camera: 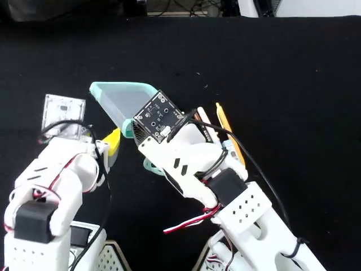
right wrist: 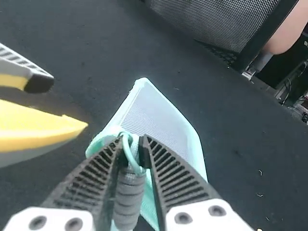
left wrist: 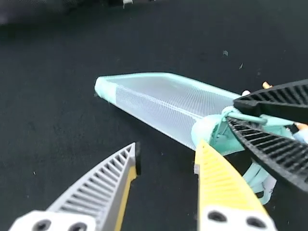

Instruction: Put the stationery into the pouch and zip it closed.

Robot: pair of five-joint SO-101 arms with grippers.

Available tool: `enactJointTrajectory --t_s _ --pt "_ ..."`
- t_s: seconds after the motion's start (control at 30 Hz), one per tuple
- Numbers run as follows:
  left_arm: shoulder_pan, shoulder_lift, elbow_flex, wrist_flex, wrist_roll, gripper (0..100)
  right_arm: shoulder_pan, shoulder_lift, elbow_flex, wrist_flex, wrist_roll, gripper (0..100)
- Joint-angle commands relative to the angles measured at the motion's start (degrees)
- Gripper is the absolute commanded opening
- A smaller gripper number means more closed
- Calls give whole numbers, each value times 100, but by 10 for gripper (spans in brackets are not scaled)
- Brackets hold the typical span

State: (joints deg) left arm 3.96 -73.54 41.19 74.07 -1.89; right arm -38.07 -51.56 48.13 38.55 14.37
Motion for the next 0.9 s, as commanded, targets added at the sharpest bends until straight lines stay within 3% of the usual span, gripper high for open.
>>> enactJointTrajectory --t_s 0.0,0.23,0.87 --pt "66 -114 -224 -105 62 210 70 -84 -40 -132 -35 12" --pt "752 -114 163 -554 70 210 70 -84 -31 -114 -35 12" --pt "215 -79 796 -1125 35 210 62 -84 -66 44 -26 12"
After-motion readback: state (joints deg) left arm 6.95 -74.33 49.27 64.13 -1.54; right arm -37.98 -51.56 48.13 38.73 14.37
